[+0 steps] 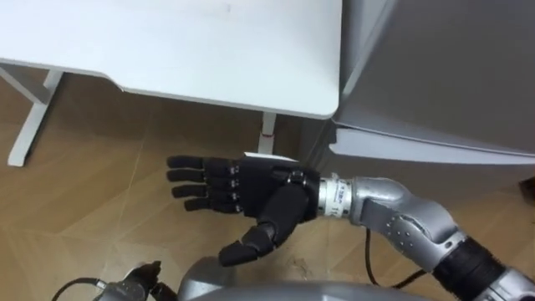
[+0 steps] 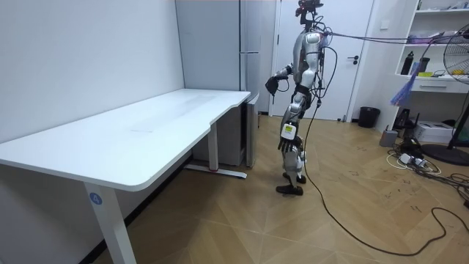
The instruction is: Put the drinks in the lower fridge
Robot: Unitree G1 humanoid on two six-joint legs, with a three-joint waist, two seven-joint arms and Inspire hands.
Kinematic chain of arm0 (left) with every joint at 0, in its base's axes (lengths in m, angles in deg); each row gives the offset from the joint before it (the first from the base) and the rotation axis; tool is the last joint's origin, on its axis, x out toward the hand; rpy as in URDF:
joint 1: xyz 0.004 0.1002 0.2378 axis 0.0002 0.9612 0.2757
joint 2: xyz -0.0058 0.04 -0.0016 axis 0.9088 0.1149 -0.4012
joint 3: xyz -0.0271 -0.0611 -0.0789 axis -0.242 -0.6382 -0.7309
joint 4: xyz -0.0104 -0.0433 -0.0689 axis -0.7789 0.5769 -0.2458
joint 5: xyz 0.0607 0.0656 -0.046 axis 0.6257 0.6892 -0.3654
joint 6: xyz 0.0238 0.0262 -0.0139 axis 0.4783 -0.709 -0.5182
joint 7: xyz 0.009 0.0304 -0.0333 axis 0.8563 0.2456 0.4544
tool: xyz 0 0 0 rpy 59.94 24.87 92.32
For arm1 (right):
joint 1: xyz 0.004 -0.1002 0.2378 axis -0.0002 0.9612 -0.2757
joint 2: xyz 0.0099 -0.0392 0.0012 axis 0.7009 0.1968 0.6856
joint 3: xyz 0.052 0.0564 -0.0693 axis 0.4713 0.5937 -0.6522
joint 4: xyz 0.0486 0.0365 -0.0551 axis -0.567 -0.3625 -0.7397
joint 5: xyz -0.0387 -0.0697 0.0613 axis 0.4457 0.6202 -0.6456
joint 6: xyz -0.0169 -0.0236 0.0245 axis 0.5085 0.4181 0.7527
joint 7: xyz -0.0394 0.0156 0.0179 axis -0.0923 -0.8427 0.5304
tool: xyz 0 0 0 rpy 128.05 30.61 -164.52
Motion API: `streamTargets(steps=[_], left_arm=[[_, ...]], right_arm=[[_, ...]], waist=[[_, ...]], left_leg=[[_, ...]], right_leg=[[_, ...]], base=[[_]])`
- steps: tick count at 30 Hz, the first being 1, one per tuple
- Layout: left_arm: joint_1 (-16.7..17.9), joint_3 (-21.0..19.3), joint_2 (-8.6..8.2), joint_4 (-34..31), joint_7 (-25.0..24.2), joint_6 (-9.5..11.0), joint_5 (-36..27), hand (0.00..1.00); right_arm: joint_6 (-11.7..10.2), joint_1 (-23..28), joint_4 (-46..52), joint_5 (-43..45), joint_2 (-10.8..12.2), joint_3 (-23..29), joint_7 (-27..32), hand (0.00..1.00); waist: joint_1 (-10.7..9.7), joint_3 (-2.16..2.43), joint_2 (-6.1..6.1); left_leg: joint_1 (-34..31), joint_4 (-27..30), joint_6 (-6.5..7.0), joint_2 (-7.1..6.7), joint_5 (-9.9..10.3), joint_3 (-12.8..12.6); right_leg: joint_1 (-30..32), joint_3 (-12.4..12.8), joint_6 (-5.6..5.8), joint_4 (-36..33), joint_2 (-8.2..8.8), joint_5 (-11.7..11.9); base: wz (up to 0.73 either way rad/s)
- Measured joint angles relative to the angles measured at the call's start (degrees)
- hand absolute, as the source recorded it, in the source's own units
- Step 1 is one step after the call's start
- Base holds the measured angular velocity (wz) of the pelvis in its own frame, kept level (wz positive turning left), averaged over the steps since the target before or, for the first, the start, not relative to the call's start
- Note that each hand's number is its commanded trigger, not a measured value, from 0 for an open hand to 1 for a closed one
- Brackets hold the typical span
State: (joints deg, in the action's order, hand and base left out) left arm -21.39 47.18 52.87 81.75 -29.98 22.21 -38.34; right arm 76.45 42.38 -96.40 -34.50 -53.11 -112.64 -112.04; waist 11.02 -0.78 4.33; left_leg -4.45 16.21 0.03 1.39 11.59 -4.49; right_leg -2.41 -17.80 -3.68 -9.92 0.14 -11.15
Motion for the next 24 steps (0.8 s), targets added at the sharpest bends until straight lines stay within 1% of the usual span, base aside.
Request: streamTargets(steps=[2, 4, 5, 6, 7, 8, 9, 10, 12, 14, 15, 16, 17, 20, 22, 24], left_arm=[[0.02, -1.63, 0.11, -0.14, 0.52, -0.05, -0.13, 0.0], [1.34, -1.88, 0.46, -0.29, 0.94, -0.5, -1.48, 0.0], [1.67, -1.86, 0.47, -0.27, 1.05, -0.71, -2.06, 0.0], [2.27, -2.49, 0.32, -0.25, 1.18, -0.89, -2.42, 0.0], [3.07, -2.9, 0.19, -0.26, 1.64, -0.75, -2.43, 0.0], [3.43, -2.97, 0.17, -0.2, 1.97, -0.7, -2.46, 0.0], [3.97, -3.19, 0.17, -0.18, 2.37, -0.67, -2.5, 0.0], [4.37, -4.06, 0.14, -0.39, 2.6, -0.51, -2.62, 0.0], [4.8, -4.63, 0.02, -0.62, 3.59, -0.17, -2.61, 0.0], [5.51, -5.26, -0.18, -0.5, 4.62, 0.28, -2.48, 0.0], [5.93, -5.62, -0.2, -0.53, 5.17, 0.58, -2.25, 0.0], [6.45, -5.75, -0.23, -0.57, 5.85, 0.8, -2.25, 0.0], [6.92, -6.21, -0.28, -0.59, 5.97, 0.82, -2.08, 0.0], [7.39, -7.92, -0.73, -0.79, 6.17, 0.72, 0.59, 0.0], [7.86, -9.91, -1.99, -0.92, 6.62, 0.46, 2.97, 0.0], [8.74, -10.01, -2.31, -0.95, 6.56, 0.26, 3.51, 0.0]], right_arm=[[0.12, 1.45, -3.67, 4.23, -0.04, 2.01, -1.2, 0.0], [0.56, 4.02, -9.14, 9.72, -1.0, 4.99, -1.11, 0.0], [0.57, 4.65, -10.56, 10.89, -1.33, 5.63, -1.07, 0.0], [0.55, 5.84, -14.25, 13.84, -1.58, 7.31, -1.05, 0.0], [0.44, 7.26, -17.84, 17.03, -1.63, 9.14, -0.63, 0.0], [0.38, 7.73, -20.07, 18.05, -1.62, 9.91, -0.24, 0.0], [0.35, 8.45, -24.93, 20.0, -1.63, 11.42, 0.84, 0.0], [0.35, 8.88, -29.06, 22.32, -1.61, 12.77, 1.85, 0.0], [0.34, 8.88, -34.33, 25.41, -1.55, 14.29, 3.97, 0.0], [0.02, 9.0, -38.51, 25.95, -0.7, 16.47, 5.75, 0.0], [-0.96, 9.22, -40.84, 25.98, 0.67, 18.51, 6.77, 0.0], [-1.7, 9.12, -43.25, 26.0, 1.75, 19.71, 7.94, 0.0], [-2.05, 8.71, -45.46, 25.99, 2.69, 20.58, 9.29, 0.0], [-2.78, 8.75, -48.55, 25.96, 4.24, 22.58, 12.93, 0.0], [-3.33, 8.73, -50.65, 26.02, 5.1, 23.95, 16.55, 0.0], [-3.67, 8.74, -51.97, 26.05, 6.01, 24.74, 18.85, 0.0]], waist=[[-0.62, 0.08, -0.2], [-1.35, 0.53, -0.75], [-1.52, 0.63, -0.9], [-2.01, 0.74, -0.87], [-2.52, 0.79, -1.02], [-2.81, 0.79, -1.11], [-3.12, 0.76, -1.19], [-3.43, 0.77, -1.2], [-3.97, 0.76, -1.2], [-4.72, 0.72, -1.07], [-5.11, 0.65, -0.97], [-5.57, 0.66, -0.61], [-6.18, 0.61, -0.62], [-6.07, 0.61, -0.5], [-6.07, 0.62, -0.6], [-6.16, 0.63, -0.63]], left_leg=[[-0.01, -0.2, 0.08, -0.13, 0.04, 0.27], [0.15, -0.67, 0.16, -0.32, 0.03, -0.08], [0.2, -0.71, 0.2, -0.35, 0.06, -0.05], [0.67, -0.83, 0.23, -0.49, 0.06, 0.03], [1.27, -0.92, 0.24, -0.81, 0.06, 0.01], [1.44, -0.89, 0.25, -0.96, 0.07, 0.0], [1.99, -0.93, 0.27, -1.02, 0.08, -0.05], [2.06, -0.92, 0.28, -1.02, 0.08, -0.01], [2.08, -0.92, 0.28, -1.11, 0.08, 0.23], [2.25, -0.9, 0.28, -1.13, 0.08, 0.09], [2.55, -0.84, 0.28, -1.14, 0.08, 0.07], [3.05, -1.03, 0.28, -1.14, 0.08, -0.04], [3.22, -0.97, 0.28, -1.14, 0.09, -0.05], [3.52, -0.89, 0.45, -1.12, 0.21, -0.02], [3.48, -0.89, 0.72, -1.12, 0.44, 0.13], [3.48, -0.81, 0.86, -1.14, 0.54, 0.21]], right_leg=[[-0.03, -0.2, 0.19, 0.14, 0.06, 0.11], [0.03, -0.19, 0.37, 0.13, 0.32, 0.21], [0.0, -0.17, 0.39, 0.14, 0.33, 0.21], [-0.43, -0.1, 0.45, 0.31, 0.38, 0.2], [-0.92, -0.18, 0.63, 0.38, 0.51, 0.1], [-1.14, -0.27, 0.7, 0.38, 0.58, 0.05], [-1.52, -0.31, 0.79, 0.4, 0.7, -0.05], [-1.58, -0.31, 0.78, 0.38, 0.75, -0.13], [-1.58, -0.35, 0.78, 0.4, 0.78, -0.17], [-1.96, -0.27, 0.78, 0.45, 0.78, -0.21], [-2.3, -0.22, 0.75, 0.6, 0.75, -0.24], [-2.81, -0.13, 0.78, 1.06, 0.73, -0.27], [-3.32, -0.3, 0.86, 1.23, 0.75, -0.36], [-3.19, -0.08, 1.04, 1.23, 0.75, -0.67], [-3.15, 0.04, 1.19, 1.22, 0.75, -0.77], [-3.22, 0.06, 1.27, 1.21, 0.78, -0.72]], base=[[0.05], [0.0], [0.0], [0.0], [0.06], [0.06], [0.0], [0.0], [0.0], [0.0], [0.0], [0.04], [0.06], [0.06], [0.03], [0.0]])
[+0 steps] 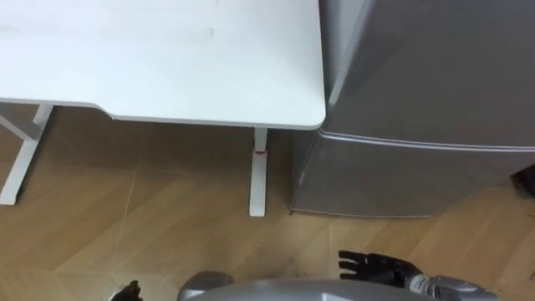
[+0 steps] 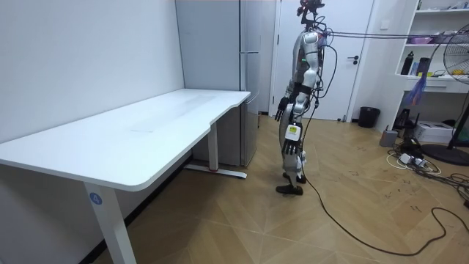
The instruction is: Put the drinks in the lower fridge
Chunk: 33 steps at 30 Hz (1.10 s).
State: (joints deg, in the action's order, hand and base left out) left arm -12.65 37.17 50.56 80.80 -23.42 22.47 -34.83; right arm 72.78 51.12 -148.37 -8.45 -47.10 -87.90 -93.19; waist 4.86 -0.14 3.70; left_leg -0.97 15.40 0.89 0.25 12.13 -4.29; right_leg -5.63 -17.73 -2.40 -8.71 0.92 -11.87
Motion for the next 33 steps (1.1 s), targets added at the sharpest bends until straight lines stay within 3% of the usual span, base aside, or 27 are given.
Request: streamTargets(steps=[3, 9, 11, 14, 23, 30, 33], left_arm=[[0.57, -0.56, -0.13, 0.06, -0.22, -1.17, 0.1, 0.0], [1.21, -3.73, -1.66, 0.12, -1.19, -1.55, 1.82, 0.0], [2.0, -4.31, -2.29, 0.1, -1.41, -1.66, 2.88, 0.0], [2.9, -4.67, -2.74, 0.03, -2.49, -2.23, 4.14, 0.0], [2.61, -8.7, -3.67, 0.12, -3.29, -1.79, 6.54, 0.0], [1.37, -8.62, -3.66, 0.93, -5.63, -1.75, 6.59, 0.0], [0.46, -8.61, -3.66, 2.4, -6.34, -1.53, 6.59, 0.0]], right_arm=[[-1.03, -0.75, -3.91, 0.04, 1.12, 0.77, 4.62, 0.0], [-3.1, -1.16, -8.4, -0.03, 1.45, 3.19, 13.12, 0.0], [-3.2, -1.01, -9.54, -0.1, 1.52, 4.76, 14.08, 0.0], [-3.52, -1.03, -11.56, -0.4, 1.53, 7.0, 16.15, 0.0], [-3.7, -0.2, -15.33, -1.94, 1.46, 10.62, 20.3, 0.0], [0.7, 3.41, -18.11, 4.28, 1.35, 10.95, 22.38, 0.0], [2.32, 3.71, -18.39, 6.85, 1.72, 11.93, 22.38, 0.0]], waist=[[0.0, -0.01, -0.21], [-0.57, -0.13, -1.74], [-1.15, -0.1, -1.83], [-2.55, 0.35, -2.44], [-4.01, 0.21, -2.57], [-5.0, 0.34, -1.79], [-6.0, -0.07, -1.6]], left_leg=[[0.21, 0.0, 0.06, -0.06, 0.05, -0.1], [1.15, -1.15, 0.13, -0.28, 0.1, -0.21], [1.57, -1.65, 0.13, -0.49, 0.09, -0.22], [1.8, -1.75, 0.14, -0.96, 0.06, -0.21], [4.12, -2.54, 0.15, -1.25, 0.05, -0.3], [4.63, -2.72, 0.15, -1.44, 0.05, -0.1], [4.73, -2.71, 0.16, -1.4, 0.06, -0.11]], right_leg=[[-0.51, 0.14, 0.14, -0.03, -0.03, 0.13], [-1.31, 0.27, 0.25, 0.22, 0.09, 0.07], [-1.54, 0.24, 0.33, 0.82, 0.11, 0.01], [-1.76, 0.1, 0.5, 0.93, 0.25, -0.09], [-3.36, 0.74, 0.95, 0.95, 0.81, -1.02], [-3.6, 1.99, 1.07, 0.8, 0.91, -1.14], [-3.48, 2.28, 1.04, 0.85, 0.91, -1.16]], base=[[0.0], [0.01], [0.0], [0.03], [-0.01], [-0.03], [-0.05]])
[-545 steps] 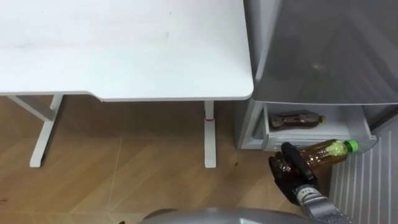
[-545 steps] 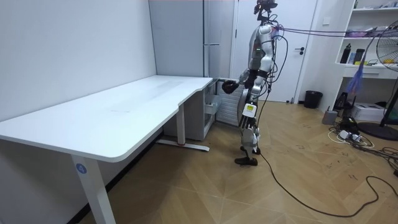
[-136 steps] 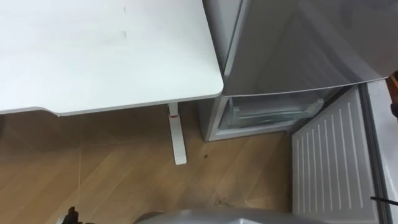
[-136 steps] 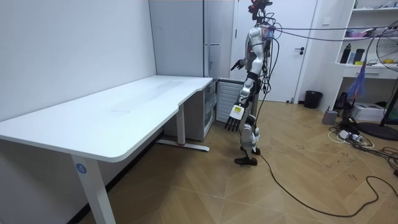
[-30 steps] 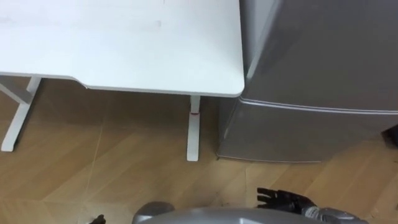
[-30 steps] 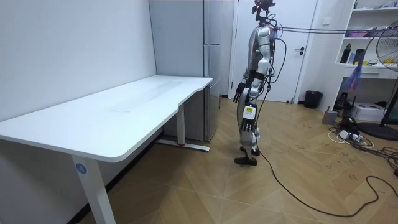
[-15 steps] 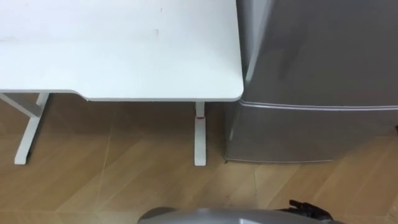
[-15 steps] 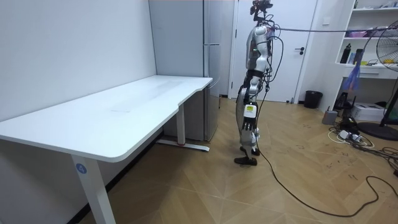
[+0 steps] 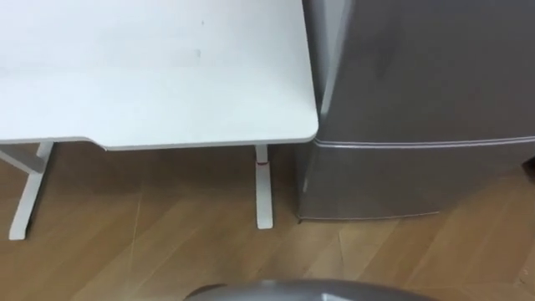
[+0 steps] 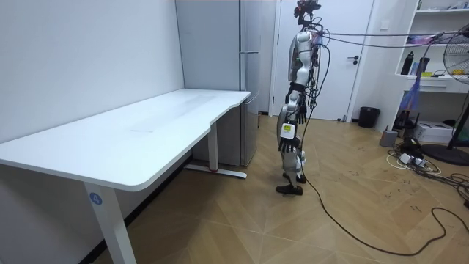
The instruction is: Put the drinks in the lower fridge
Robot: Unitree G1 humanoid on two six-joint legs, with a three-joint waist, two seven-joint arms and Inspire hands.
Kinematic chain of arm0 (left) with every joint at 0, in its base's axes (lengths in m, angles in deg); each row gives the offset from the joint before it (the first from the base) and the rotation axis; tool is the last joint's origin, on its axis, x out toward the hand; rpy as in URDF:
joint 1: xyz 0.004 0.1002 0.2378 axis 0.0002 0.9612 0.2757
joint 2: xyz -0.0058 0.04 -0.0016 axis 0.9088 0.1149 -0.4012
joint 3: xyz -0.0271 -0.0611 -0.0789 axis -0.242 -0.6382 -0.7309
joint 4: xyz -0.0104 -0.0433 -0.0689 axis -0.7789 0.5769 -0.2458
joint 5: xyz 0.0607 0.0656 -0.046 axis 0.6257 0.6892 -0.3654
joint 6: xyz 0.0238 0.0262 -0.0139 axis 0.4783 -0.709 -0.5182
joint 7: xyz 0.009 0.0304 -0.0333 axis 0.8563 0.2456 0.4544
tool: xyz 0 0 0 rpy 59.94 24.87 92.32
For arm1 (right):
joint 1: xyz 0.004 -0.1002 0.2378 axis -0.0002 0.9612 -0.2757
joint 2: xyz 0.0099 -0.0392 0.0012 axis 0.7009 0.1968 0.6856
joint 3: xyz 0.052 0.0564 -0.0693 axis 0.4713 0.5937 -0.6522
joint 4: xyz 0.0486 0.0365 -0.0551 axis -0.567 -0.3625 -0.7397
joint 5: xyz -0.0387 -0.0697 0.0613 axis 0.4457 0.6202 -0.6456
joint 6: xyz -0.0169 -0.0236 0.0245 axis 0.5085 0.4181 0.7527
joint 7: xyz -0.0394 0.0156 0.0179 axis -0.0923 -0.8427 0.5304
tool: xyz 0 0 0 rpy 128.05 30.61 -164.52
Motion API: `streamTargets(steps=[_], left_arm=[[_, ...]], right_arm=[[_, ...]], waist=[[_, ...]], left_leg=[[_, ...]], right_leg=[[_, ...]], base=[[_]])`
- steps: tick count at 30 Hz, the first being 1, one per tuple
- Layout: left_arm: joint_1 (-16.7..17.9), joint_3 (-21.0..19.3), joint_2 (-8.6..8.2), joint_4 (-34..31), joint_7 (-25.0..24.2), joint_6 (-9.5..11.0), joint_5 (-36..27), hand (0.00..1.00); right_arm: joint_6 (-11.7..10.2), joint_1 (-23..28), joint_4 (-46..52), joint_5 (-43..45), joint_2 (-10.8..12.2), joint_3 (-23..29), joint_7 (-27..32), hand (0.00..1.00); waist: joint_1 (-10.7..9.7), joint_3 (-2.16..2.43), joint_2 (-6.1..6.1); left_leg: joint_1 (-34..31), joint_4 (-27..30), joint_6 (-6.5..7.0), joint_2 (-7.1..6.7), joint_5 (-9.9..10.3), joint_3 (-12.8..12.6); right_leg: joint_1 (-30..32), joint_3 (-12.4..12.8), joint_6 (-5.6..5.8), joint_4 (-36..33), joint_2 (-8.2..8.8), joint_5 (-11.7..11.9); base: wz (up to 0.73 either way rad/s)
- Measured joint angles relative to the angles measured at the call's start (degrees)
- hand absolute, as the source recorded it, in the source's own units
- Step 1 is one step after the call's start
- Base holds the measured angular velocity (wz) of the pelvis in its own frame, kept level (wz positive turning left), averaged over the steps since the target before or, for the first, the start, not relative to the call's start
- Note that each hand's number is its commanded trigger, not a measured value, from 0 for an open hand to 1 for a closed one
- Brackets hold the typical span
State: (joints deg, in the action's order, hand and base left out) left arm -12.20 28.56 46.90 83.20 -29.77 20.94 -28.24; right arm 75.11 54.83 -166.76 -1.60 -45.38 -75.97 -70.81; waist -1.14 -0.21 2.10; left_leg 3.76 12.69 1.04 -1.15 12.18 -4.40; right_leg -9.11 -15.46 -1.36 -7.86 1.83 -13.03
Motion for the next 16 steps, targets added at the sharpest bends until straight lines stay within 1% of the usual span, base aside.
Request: streamTargets(steps=[1, 3, 6, 7, 12, 14, 16], left_arm=[[-0.47, 0.03, 0.04, 0.13, -0.25, -0.01, -0.01, 0.0], [-0.99, 0.09, 0.14, 0.22, -0.83, -0.01, -0.07, 0.0], [-2.06, 0.63, 0.12, 0.98, -1.73, -0.05, -0.04, 0.0], [-2.08, 0.64, 0.12, 1.02, -1.88, -0.08, -0.04, 0.0], [-1.83, 0.57, 0.19, 1.09, -2.23, -1.04, -0.02, 0.0], [-1.72, 0.58, 0.18, 1.06, -2.57, -1.44, -0.02, 0.0], [-1.71, 0.58, 0.18, 1.02, -3.09, -1.84, -0.03, 0.0]], right_arm=[[0.06, -0.11, 0.03, 0.68, 0.34, 0.0, 0.02, 0.0], [0.67, -0.39, 0.05, 1.91, 1.01, -0.04, 0.03, 0.0], [1.55, -0.75, 0.05, 3.16, 1.75, -0.11, -0.09, 0.0], [2.0, -1.19, -0.01, 4.23, 1.89, -0.13, -0.37, 0.0], [2.61, -1.67, 0.04, 6.83, 2.18, -0.1, -0.61, 0.0], [3.55, -2.06, 0.02, 7.12, 2.17, -0.11, -0.39, 0.0], [3.76, -2.41, -0.03, 7.12, 2.17, -0.12, -0.21, 0.0]], waist=[[-0.22, -0.2, 0.3], [-0.16, -0.32, 0.66], [-0.14, -0.3, 0.67], [-0.16, -0.28, 0.53], [-0.11, -0.24, 0.51], [-0.11, -0.23, 0.51], [-0.12, -0.23, 0.5]], left_leg=[[0.2, -0.02, 0.0, 0.04, 0.0, 0.0], [0.39, 0.02, 0.04, 0.15, 0.04, -0.04], [0.38, 0.02, 0.39, 0.28, 0.46, -0.06], [0.25, 0.01, 0.44, 0.31, 0.59, -0.09], [-0.08, -0.01, 0.48, 0.24, 0.62, -0.03], [-0.15, 0.0, 0.48, 0.25, 0.62, -0.04], [-0.17, 0.01, 0.48, 0.24, 0.62, -0.05]], right_leg=[[0.03, 0.43, -0.04, -0.04, -0.05, -0.07], [0.12, 1.04, -0.06, -0.18, -0.15, -0.09], [0.43, 1.38, -0.01, -0.41, -0.27, -0.12], [0.94, 1.53, 0.05, -0.97, -0.22, -0.16], [1.22, 1.56, 0.06, -0.98, -0.18, -0.11], [1.23, 1.54, 0.05, -0.89, -0.21, -0.12], [1.22, 1.52, 0.05, -0.88, -0.21, -0.12]], base=[[-0.11], [-0.14], [-0.06], [-0.08], [-0.01], [0.0], [0.0]])
